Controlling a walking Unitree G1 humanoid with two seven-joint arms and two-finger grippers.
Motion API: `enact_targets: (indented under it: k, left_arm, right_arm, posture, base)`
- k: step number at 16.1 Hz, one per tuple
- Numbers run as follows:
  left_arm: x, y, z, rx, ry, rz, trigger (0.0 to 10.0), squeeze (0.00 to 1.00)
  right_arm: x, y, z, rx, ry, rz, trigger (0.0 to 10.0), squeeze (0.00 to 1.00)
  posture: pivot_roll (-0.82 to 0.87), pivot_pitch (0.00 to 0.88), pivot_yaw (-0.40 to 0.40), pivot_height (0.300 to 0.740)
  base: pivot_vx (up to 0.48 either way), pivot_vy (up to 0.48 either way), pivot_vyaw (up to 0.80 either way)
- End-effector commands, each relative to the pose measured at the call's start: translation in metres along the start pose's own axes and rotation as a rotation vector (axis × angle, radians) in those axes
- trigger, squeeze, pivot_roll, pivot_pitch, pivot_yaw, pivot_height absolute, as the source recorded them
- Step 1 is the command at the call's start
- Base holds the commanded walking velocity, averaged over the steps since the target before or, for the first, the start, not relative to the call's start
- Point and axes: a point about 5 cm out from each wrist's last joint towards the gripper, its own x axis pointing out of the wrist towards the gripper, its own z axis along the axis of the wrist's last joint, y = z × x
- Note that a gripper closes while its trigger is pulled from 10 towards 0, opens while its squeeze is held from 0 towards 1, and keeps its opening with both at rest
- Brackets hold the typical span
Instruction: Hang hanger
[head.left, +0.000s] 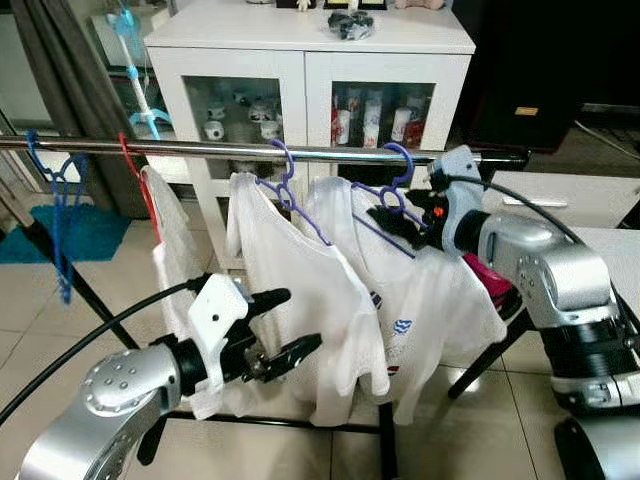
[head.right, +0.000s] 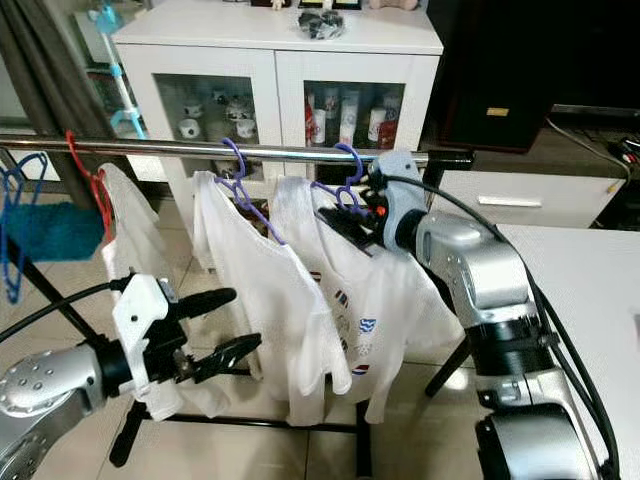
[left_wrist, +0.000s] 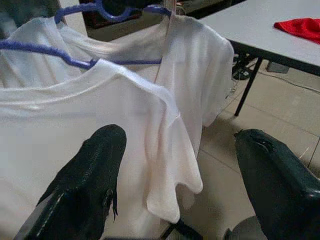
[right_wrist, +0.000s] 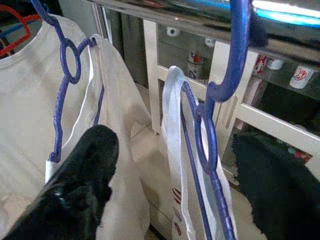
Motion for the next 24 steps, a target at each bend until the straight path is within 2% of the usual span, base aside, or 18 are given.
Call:
enact_targets:
  k: [1,9,24]
  left_arm:
    - [-0.0038,0.0048,-0.0014,0.023,0.018,0.029,10.0,0.0]
    - [-0.0039,0.008,-0.0058,0.038,0.039,0.038,10.0,0.0]
    - [-0.0021,0.0072,-0.0061,0.043,0.033,0.033,10.0,0.0]
  right_arm:
    - [0.0025,0.0007,0.0028,-0.013,-0.002,0.004,0.0,0.0]
    - [0.0114,0.0048,0.0047,-0.004,-0.019,0.023,0.0,0.0]
    - [0.0097,0.0101,0.0045,0.006,-0.036,0.036,0.0,0.0]
  posture:
    - [-0.13,0.0,0.029,0.74]
    - [-0.13,0.0,0.037,0.74]
    - [-0.13,0.0,0.035,0.74]
  base:
    - [0.0,0.0,0.0]
    - [0.0,0.0,0.0]
    - [0.0,0.0,0.0]
